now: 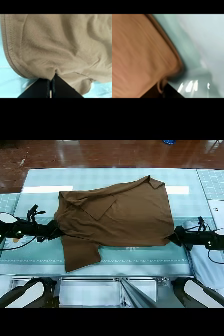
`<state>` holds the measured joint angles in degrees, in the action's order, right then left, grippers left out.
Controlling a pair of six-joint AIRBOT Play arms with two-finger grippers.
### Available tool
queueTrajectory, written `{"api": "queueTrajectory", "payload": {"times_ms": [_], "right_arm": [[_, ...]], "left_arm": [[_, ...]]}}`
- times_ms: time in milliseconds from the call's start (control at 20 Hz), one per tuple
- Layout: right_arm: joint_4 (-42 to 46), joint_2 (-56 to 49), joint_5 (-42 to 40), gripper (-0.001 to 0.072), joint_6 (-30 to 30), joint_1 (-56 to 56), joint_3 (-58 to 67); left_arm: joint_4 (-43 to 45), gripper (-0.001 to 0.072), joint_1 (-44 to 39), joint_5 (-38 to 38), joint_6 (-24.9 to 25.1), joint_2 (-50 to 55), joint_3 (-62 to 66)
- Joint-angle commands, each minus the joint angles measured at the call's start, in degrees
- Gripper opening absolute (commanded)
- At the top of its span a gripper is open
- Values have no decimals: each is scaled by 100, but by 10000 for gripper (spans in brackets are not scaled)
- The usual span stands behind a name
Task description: Fold the shirts.
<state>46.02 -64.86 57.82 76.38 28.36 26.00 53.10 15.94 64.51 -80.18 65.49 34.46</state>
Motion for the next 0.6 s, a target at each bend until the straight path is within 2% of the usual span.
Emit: {"api": "queueTrajectory", "payload": {"times_ms": [0, 150, 300, 450, 550], "right_arm": [[-1158, -144, 476, 25, -1058, -2, 527], [-1169, 7, 1139, 25, -1086, -2, 1978], [-964, 238, 1589, 25, -1073, -101, 4155], [-61, 380, 1681, 25, -645, -546, 6618], [315, 452, 1694, 25, -289, -758, 7928]], "left_arm": [[-177, 15, 4, 9, 7, -17, 125], [-1123, 15, 2, 63, 332, -184, 977], [-2212, 15, 2, -164, 518, -485, 2693], [-2114, 15, 11, -476, 518, -789, 4795], [-1488, 15, 11, -562, 446, -994, 6061]]}}
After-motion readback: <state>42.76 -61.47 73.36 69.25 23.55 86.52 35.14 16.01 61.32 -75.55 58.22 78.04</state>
